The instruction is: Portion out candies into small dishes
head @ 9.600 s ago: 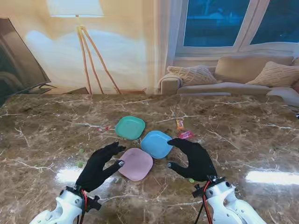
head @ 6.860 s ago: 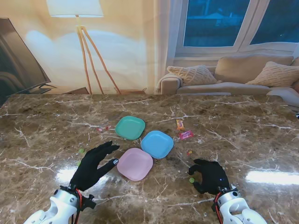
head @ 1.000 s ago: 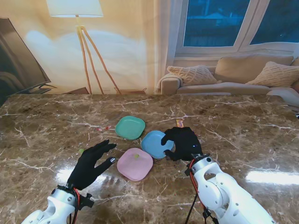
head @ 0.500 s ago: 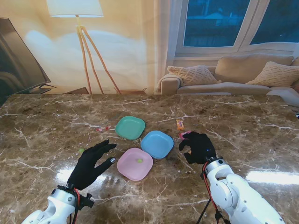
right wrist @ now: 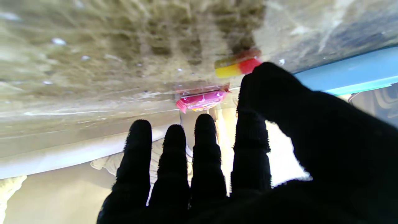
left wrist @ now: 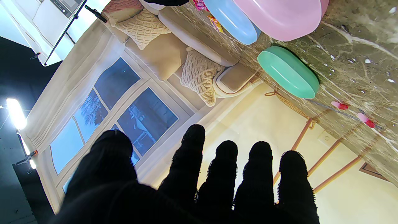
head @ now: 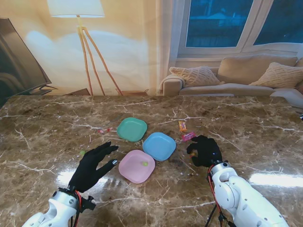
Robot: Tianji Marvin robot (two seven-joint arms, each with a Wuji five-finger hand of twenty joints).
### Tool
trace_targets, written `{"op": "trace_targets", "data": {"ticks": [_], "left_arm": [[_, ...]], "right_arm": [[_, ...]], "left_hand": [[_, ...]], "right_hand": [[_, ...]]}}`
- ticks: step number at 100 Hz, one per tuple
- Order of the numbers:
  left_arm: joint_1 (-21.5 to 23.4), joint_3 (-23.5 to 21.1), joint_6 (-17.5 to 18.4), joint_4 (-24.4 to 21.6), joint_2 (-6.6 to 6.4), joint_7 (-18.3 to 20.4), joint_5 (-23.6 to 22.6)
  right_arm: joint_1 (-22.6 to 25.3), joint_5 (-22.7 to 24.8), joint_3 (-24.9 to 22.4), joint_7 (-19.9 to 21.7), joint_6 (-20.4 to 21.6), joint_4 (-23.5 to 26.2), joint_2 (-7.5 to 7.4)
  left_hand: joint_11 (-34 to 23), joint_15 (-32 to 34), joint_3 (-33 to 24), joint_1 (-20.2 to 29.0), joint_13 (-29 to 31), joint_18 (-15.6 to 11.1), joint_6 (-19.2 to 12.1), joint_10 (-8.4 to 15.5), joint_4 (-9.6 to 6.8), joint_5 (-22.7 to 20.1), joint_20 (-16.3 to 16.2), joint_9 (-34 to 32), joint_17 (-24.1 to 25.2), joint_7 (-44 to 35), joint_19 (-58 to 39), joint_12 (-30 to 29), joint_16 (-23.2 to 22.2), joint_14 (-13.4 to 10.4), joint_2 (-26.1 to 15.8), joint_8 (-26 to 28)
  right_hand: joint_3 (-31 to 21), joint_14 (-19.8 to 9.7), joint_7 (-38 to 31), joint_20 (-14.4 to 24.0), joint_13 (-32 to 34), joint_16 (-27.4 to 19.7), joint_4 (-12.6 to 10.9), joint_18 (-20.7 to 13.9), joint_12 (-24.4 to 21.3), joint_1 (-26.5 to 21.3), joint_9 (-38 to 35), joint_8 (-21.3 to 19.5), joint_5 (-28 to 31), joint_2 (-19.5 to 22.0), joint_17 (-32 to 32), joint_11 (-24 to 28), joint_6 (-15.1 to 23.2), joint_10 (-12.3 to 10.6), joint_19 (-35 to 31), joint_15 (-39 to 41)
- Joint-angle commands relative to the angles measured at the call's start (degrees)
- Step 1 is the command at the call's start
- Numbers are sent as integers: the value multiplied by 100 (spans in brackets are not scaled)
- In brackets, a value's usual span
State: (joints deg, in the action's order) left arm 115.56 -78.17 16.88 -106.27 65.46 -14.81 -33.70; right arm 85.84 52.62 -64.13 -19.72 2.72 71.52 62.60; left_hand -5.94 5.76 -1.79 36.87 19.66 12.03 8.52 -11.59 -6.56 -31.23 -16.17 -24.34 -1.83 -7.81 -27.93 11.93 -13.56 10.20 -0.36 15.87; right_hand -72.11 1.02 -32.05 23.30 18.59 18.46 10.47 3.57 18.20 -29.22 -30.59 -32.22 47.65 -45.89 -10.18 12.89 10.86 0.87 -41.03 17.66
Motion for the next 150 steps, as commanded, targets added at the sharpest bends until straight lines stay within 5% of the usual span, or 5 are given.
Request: {"op": "trace_targets", "data": {"ticks": [1,27,36,66,150], "left_arm": [[26,23,-30,22,3,7,0],[13,40,-29,32,1,15,3],[11,39,-32,32,1,19,5],[17,27,-41,28,0,21,-1],[21,31,-7,36,0,7,-15]], "right_arm": [[0,-24,13,2,-38,-147,7],[-212,-127,194,-292,-58,-569,52],[-286,-162,257,-350,-71,-705,62],[-397,-259,366,-466,-161,-1003,86],[-362,-518,614,-557,5,-1451,120]], "left_hand": [[11,-58,112,151,-14,0,-121,79,95,12,84,-9,47,6,-71,-45,55,-145,-214,-29],[9,-62,108,161,-24,-5,-109,71,94,16,83,-7,45,10,-73,-44,57,-152,-211,-32],[8,-61,108,158,-23,0,-113,68,94,10,84,-10,48,7,-71,-44,57,-154,-211,-31],[8,-60,110,158,-21,22,-106,74,95,2,87,-13,56,3,-63,-44,57,-136,-208,-29],[11,-61,107,166,-19,20,-116,74,94,9,91,-7,54,4,-57,-44,55,-145,-209,-28]], "right_hand": [[72,-222,-103,110,-148,-121,216,-95,-93,-164,141,-47,-181,-199,42,73,121,23,25,36],[219,-229,258,83,-110,-123,-240,-91,-83,-55,154,-700,-300,-230,19,185,102,17,-53,89],[319,-235,-57,82,-105,-118,183,-98,-61,-116,153,-876,-343,-290,17,225,204,14,-78,105],[533,-222,-944,74,-13,-110,694,-72,-45,-240,11,-922,-227,-489,-10,275,533,6,-131,131],[466,-274,-2084,47,309,-113,700,-36,5,-414,-853,1264,546,-464,-63,215,579,-231,-133,79]]}}
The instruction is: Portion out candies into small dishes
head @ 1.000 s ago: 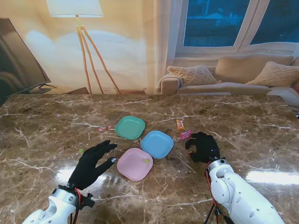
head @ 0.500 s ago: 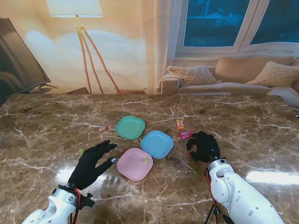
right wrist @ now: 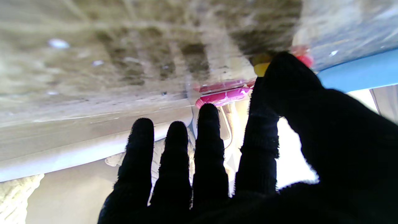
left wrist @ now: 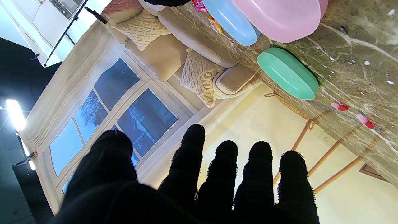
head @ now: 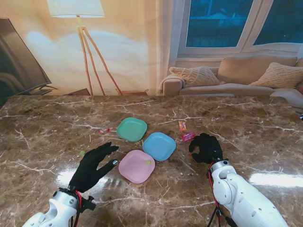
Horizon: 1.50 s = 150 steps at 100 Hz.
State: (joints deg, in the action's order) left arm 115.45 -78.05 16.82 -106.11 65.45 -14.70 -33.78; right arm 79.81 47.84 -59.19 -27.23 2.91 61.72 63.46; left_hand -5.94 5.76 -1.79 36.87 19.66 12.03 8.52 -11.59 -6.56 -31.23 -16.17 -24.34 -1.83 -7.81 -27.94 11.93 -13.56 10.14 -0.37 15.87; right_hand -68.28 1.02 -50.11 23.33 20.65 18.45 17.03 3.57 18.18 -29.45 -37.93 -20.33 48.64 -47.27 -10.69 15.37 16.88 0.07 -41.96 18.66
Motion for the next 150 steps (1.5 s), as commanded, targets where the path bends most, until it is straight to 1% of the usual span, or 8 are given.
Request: {"op": "trace_targets", "data": {"ticks": [1,16,32,63,81,90,120,150], "left_arm": [[33,18,0,21,1,-5,-7],[40,9,-8,13,3,-7,-5],[54,3,-10,5,8,-34,-11],[77,-24,-6,-1,7,-30,-10],[90,-39,-14,-16,8,-27,-15],[83,-38,-15,-13,7,-29,-19],[75,-31,-19,-8,6,-25,-24],[75,-32,-25,-8,6,-19,-14]], "right_arm": [[239,-44,124,195,-11,-476,35],[220,-91,151,204,23,-527,42],[270,-69,82,315,73,-463,14],[186,-162,254,352,202,-698,13],[100,-208,382,373,263,-864,8],[76,-226,398,362,305,-914,8],[29,-224,478,514,399,-1027,-36],[-37,-373,548,414,595,-1222,9]], "left_hand": [[11,-62,108,164,-21,21,-120,75,94,9,91,-6,54,4,-56,-45,55,-141,-212,-28],[9,-60,107,165,-17,26,-110,74,94,2,89,-10,52,1,-60,-44,54,-137,-209,-27],[8,-60,107,167,-19,20,-118,72,94,6,89,-13,55,2,-59,-44,54,-131,-208,-27],[10,-60,109,162,-17,23,-119,71,94,6,88,-8,50,3,-62,-45,54,-143,-208,-28],[11,-63,110,161,-20,38,-116,75,94,4,90,-10,58,2,-57,-45,55,-132,-204,-27],[13,-63,110,159,-20,51,-116,75,95,1,93,-8,61,-1,-52,-46,55,-131,-208,-26],[17,-65,112,157,-22,66,-120,74,96,5,94,-10,49,0,-51,-46,55,-124,-215,-25],[21,-68,113,149,-24,82,-123,93,95,16,99,-5,58,3,-41,-45,56,-133,-222,-25]], "right_hand": [[79,-279,-293,45,106,-112,42,-36,8,-395,-134,75,477,-322,-13,-29,-12,-159,-39,-21],[63,-315,-455,47,185,-108,47,-50,10,-345,-311,108,767,-251,-41,-9,39,-223,-47,-1],[164,-314,-319,46,205,-114,65,-48,4,-207,-397,362,541,-241,-23,-44,-79,-232,-33,-12],[-38,-369,-734,51,317,-116,24,-64,29,-335,-612,78,881,-172,-105,-51,204,-296,-50,-11],[-264,-415,-501,52,233,-112,-60,-120,101,-113,-538,-1244,827,214,-59,-47,425,-280,-39,10],[-543,-441,-302,72,189,-99,-57,-148,165,39,-481,-1886,802,171,-26,8,444,-273,-17,34],[-921,-561,-156,83,79,-9,23,-249,491,-8,-369,-3077,731,429,-24,300,254,-292,-14,208],[-1495,-688,134,158,-216,247,178,-394,1082,226,-77,-4410,694,483,24,959,196,-328,-131,647]]}}
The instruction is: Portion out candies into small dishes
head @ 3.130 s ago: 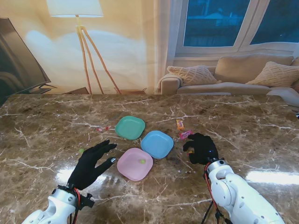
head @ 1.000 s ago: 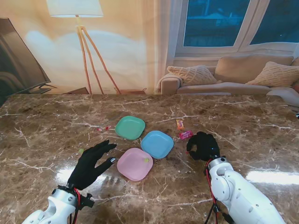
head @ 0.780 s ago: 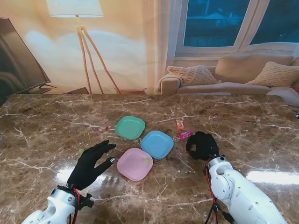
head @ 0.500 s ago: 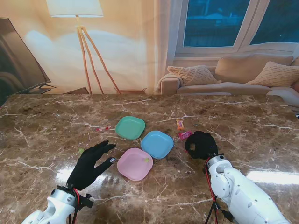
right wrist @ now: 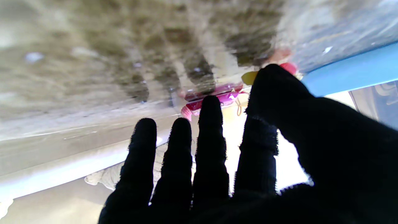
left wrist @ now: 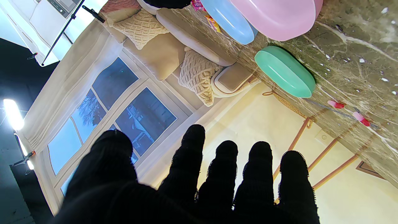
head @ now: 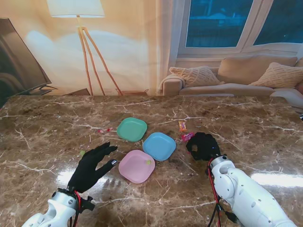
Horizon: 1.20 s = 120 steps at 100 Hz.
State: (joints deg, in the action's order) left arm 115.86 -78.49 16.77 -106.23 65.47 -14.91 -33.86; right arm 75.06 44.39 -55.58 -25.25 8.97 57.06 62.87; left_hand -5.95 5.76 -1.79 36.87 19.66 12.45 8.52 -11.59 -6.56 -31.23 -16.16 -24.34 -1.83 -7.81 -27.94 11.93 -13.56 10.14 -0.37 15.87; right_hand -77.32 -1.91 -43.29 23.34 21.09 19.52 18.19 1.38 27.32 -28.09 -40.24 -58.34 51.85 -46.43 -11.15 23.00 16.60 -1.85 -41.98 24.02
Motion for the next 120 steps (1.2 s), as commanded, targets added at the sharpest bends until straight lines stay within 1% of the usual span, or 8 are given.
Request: {"op": "trace_targets", "data": {"ticks": [1,18,30,46,60,83,99,120], "left_arm": [[34,12,-21,3,5,2,-5],[33,12,-34,0,5,5,0],[30,12,-30,2,5,6,1],[30,11,-29,2,5,11,8],[33,4,-25,2,7,1,3],[40,-7,-19,0,8,-11,-5],[52,-26,-12,-3,11,-20,-7],[62,-44,-4,-6,13,-20,6]], "right_arm": [[436,-31,189,205,-2,-765,70],[430,-74,175,131,85,-822,89],[430,-88,157,39,135,-850,106],[511,13,-33,44,143,-648,85],[656,155,-299,81,126,-270,63],[885,397,-641,87,83,534,63],[891,489,-637,95,57,929,79],[764,512,-482,-27,-53,1219,137]], "left_hand": [[21,-67,117,143,-23,41,-123,91,96,15,98,-7,58,2,-41,-45,56,-127,-219,-25],[24,-74,117,143,-37,47,-123,85,97,13,104,-7,61,1,-30,-45,57,-127,-225,-24],[27,-74,119,140,-38,52,-123,89,97,15,105,-6,60,2,-27,-46,57,-123,-222,-23],[30,-78,116,143,-45,52,-122,78,95,20,107,-4,64,4,-24,-46,57,-119,-221,-23],[32,-77,118,138,-42,56,-124,75,96,13,108,-6,60,0,-22,-46,57,-119,-219,-21],[32,-76,115,143,-36,54,-121,81,96,14,109,-11,60,0,-19,-45,56,-127,-219,-21],[34,-78,121,134,-40,47,-128,79,98,16,109,-10,61,1,-18,-45,57,-121,-220,-22],[35,-77,118,139,-40,48,-119,77,97,15,109,-10,62,3,-19,-45,56,-121,-220,-22]], "right_hand": [[-601,-394,-539,162,-268,148,58,-176,184,94,162,-626,374,399,67,216,222,-131,-134,122],[-746,-430,-577,211,-349,211,-47,-176,344,176,222,-904,362,339,71,414,143,-148,-162,230],[-778,-443,-567,227,-348,224,-63,-169,386,192,241,-926,368,330,59,472,141,-155,-180,239],[-780,-441,-556,237,-366,240,-67,-178,411,193,281,-937,372,332,66,502,141,-155,-187,247],[-777,-438,-550,244,-397,247,-71,-181,411,192,317,-943,374,331,83,497,140,-140,-186,244],[-784,-420,-543,253,-415,248,-86,-183,381,202,333,-950,376,314,84,454,140,-130,-182,234],[-793,-422,-549,258,-410,246,-99,-182,347,212,338,-963,392,290,70,401,167,-123,-180,226],[-800,-402,-541,259,-416,240,-108,-179,313,216,362,-955,393,277,67,345,172,-109,-168,209]]}}
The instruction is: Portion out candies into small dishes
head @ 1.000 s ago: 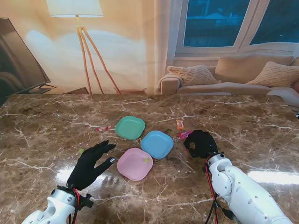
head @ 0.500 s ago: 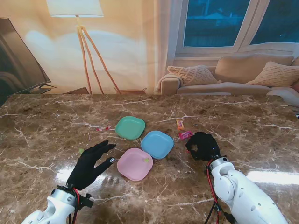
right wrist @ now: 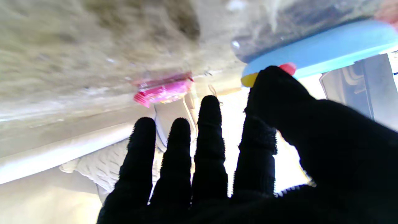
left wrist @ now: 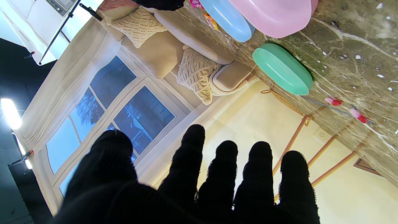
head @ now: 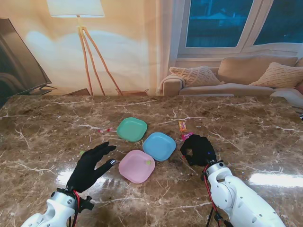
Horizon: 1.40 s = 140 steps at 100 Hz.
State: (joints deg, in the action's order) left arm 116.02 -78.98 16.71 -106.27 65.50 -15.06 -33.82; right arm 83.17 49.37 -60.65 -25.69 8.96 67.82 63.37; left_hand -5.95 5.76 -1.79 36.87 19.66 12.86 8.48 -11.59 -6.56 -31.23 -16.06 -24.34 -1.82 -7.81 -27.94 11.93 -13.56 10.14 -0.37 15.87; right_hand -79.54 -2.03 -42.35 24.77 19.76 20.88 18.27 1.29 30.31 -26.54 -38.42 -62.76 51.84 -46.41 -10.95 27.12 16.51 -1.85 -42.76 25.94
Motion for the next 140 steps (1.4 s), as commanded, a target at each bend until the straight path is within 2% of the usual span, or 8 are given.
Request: {"op": "trace_targets", "data": {"ticks": [1,32,80,94,106,113,130,140], "left_arm": [[46,4,2,-2,9,-4,3],[51,-23,1,-9,12,-4,16],[51,-41,8,-10,11,23,46],[52,-50,4,-10,12,25,54],[52,-56,7,-10,12,24,50],[52,-56,6,-10,13,23,51],[46,-52,14,-2,12,19,45],[48,-52,13,-1,13,14,41]], "right_arm": [[-52,17,31,13,-59,157,89],[-421,-41,443,-65,-200,231,171],[-1431,-671,1683,-316,-412,-989,501],[-1490,-668,1803,-393,-515,-1080,532],[-1478,-669,1803,-377,-515,-1069,528],[-1462,-646,1795,-377,-528,-1041,519],[-1435,-604,1765,-384,-486,-996,500],[-1376,-554,1693,-348,-468,-899,466]], "left_hand": [[36,-78,119,139,-43,10,-111,78,97,12,98,-10,62,2,-19,-45,56,-115,-217,-22],[34,-76,117,140,-35,11,-121,82,97,13,97,-13,56,2,-21,-44,56,-120,-217,-22],[30,-76,115,148,-34,13,-119,79,97,13,97,-16,56,3,-21,-43,56,-116,-216,-23],[31,-74,117,147,-31,20,-116,74,97,10,98,-17,62,3,-19,-43,55,-114,-213,-23],[28,-77,116,147,-38,11,-116,75,97,10,97,-23,58,3,-21,-42,56,-119,-212,-23],[31,-75,116,145,-32,16,-121,74,97,12,97,-18,58,4,-21,-43,55,-119,-215,-24],[30,-77,116,144,-38,11,-119,79,96,14,98,-17,61,4,-18,-43,55,-114,-216,-24],[31,-75,114,147,-32,12,-123,76,97,10,98,-16,57,2,-20,-43,55,-114,-215,-23]], "right_hand": [[-578,-390,-635,116,-283,103,-117,-170,13,60,177,-512,394,274,47,-67,181,-108,-89,16],[-560,-371,-628,119,-293,91,-140,-163,-61,42,233,-455,404,258,47,-168,179,-82,-85,-11],[-348,-314,-579,136,-309,106,-130,-131,-120,-106,342,-257,322,289,81,-162,157,-15,-123,17],[182,-266,-601,116,-241,86,-268,-96,-264,-319,295,524,180,408,50,-231,121,-2,-184,52],[408,-258,-721,71,-249,40,-304,-80,-372,-492,294,1677,-67,423,45,-325,-200,9,-221,20],[376,-246,-799,52,-253,17,-305,-68,-443,-567,302,2518,-399,333,37,-384,-432,21,-231,-2],[298,-223,-408,41,-289,-26,-399,-49,-485,-414,406,3151,-778,256,65,-453,-800,52,-213,-83],[299,-214,-192,39,-298,-33,-486,-41,-494,-270,432,3206,-803,284,80,-479,-875,74,-198,-101]]}}
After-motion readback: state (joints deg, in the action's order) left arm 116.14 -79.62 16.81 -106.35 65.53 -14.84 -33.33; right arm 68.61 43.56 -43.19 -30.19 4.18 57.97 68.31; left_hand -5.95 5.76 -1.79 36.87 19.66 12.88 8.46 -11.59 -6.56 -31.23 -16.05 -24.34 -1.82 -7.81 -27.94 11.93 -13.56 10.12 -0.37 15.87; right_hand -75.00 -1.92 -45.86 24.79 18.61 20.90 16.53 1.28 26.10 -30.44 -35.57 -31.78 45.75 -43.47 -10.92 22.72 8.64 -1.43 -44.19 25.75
